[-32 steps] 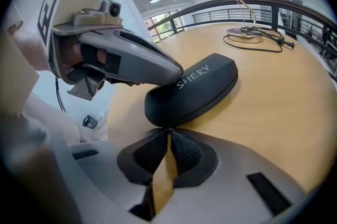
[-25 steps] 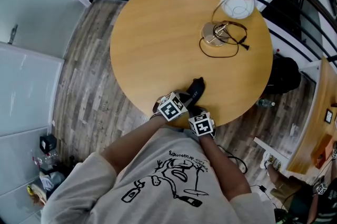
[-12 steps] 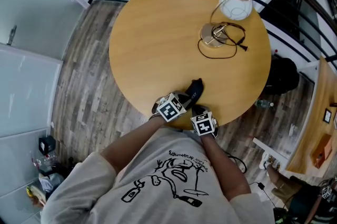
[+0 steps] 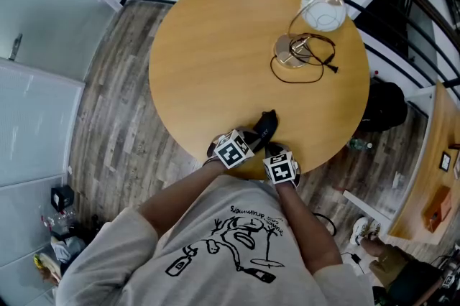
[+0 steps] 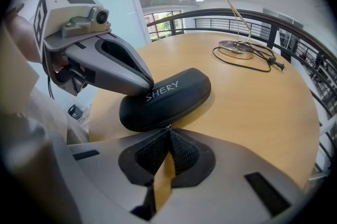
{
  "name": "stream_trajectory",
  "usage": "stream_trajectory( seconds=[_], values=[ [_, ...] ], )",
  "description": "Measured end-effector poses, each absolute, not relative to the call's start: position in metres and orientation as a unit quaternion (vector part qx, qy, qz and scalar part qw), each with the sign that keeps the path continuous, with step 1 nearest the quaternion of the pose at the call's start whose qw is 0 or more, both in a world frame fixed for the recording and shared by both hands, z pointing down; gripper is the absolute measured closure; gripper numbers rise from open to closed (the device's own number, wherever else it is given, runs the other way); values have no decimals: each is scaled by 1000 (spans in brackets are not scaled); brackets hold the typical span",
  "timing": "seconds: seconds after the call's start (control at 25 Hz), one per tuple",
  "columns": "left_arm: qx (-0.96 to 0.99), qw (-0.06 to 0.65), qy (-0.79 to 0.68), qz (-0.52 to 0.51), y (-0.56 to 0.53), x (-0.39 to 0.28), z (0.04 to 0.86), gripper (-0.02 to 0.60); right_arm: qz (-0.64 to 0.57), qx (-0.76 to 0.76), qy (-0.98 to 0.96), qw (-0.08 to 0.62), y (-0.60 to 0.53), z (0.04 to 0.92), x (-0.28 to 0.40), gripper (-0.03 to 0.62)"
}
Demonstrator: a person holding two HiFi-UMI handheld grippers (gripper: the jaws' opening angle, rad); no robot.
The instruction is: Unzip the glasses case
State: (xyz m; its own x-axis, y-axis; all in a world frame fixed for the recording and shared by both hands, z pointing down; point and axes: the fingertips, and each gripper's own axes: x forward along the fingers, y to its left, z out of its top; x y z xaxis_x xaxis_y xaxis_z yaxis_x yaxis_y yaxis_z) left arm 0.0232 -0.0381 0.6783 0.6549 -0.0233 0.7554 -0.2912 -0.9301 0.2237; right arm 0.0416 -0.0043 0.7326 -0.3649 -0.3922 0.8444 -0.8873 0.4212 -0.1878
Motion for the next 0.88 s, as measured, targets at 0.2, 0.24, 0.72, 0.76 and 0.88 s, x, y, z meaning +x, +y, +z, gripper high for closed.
stream_trajectory(
  seconds=[0.2,0.24,0.72,0.76,0.88],
  values=[
    [893,168,-87,408,-37,23,677,574,330,423,-753,381,-11,732,50,571],
    [894,168,-87,406,-37,23,677,574,328,424,-753,383,-13,732,51,571],
    [901,163,-79,395,-39,26,676,574,299,418,-753,412,-40,734,72,571],
    [900,163,-78,397,-40,26,676,575,296,417,-752,415,-42,734,73,571],
    [898,165,-74,402,-38,24,676,574,292,416,-751,422,-48,734,77,571]
  ],
)
